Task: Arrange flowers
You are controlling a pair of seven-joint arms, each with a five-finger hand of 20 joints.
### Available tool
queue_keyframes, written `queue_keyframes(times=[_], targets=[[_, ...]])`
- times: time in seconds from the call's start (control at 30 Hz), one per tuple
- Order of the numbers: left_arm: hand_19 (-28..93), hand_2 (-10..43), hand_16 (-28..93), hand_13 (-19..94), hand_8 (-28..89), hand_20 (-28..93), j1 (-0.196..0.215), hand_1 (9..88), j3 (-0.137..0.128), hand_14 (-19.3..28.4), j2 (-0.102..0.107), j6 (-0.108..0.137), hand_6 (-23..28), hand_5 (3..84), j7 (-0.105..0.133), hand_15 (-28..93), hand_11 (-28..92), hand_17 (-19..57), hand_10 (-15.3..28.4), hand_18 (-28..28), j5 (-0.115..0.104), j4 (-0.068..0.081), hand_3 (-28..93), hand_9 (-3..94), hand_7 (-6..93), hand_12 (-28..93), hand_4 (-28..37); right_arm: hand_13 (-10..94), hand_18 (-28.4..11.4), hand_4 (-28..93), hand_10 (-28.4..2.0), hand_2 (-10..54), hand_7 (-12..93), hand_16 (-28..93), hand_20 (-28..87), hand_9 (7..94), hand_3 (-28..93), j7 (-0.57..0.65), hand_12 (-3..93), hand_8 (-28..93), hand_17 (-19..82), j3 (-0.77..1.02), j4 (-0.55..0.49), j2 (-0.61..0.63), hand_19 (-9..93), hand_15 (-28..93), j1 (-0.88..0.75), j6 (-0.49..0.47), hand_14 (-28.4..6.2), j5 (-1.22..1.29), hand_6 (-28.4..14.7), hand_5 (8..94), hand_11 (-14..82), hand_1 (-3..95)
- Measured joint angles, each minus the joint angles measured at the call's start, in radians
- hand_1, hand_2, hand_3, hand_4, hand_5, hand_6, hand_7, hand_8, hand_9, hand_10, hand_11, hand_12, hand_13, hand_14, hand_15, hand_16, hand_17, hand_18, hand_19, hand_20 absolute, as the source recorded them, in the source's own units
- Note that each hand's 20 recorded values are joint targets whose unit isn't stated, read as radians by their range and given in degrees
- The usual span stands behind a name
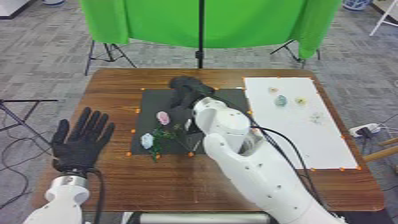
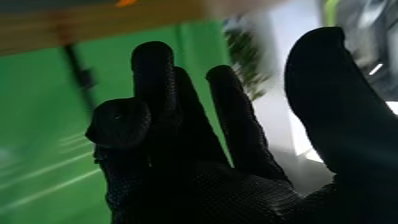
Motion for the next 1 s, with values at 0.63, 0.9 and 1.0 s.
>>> queue_keyframes(times=[0.63,0.9,1.0], targets=[[35,16.9,-7,27,-9,12,0.074,23.3,-0.017,15.9,-0.011,0.003,9.9,45.0,0.039,34,19,-8.7,15.7,13.6,-0.003,-0.024,75,37.2,9.4,9,-28.3,23,-22.5,-28,-20.0,-9.5,13,14,30,30.0,85,0.103,12.8,-12,13,0.515,-0.087,0.472,67,27,-0.327,0.004,-19.9,0.012,-6.3,36.1,8.4,35.7],[35,16.9,-7,27,-9,12,0.065,23.4,-0.016,15.8,-0.011,0.007,10.0,45.1,0.039,35,20,-8.7,15.7,13.6,-0.003,-0.023,75,37.5,9.4,9,-28.3,40,-22.9,-28,-17.4,-9.5,17,12,33,35.4,85,0.161,12.2,-14,22,0.548,0.015,0.472,80,45,-0.344,-0.015,-14.8,0.066,-5.4,36.1,13.4,42.4],[35,16.9,-7,27,-9,12,0.062,23.4,-0.015,15.8,-0.011,0.009,10.1,45.1,0.04,35,20,-8.7,15.7,13.6,-0.004,-0.023,75,37.5,9.5,9,-28.3,52,-22.5,-28,-15.5,-9.5,20,18,35,50.5,82,0.165,14.6,-15,26,0.537,0.035,0.468,85,58,-0.335,-0.028,-12.3,0.077,-3.6,45.7,23.0,48.4]])
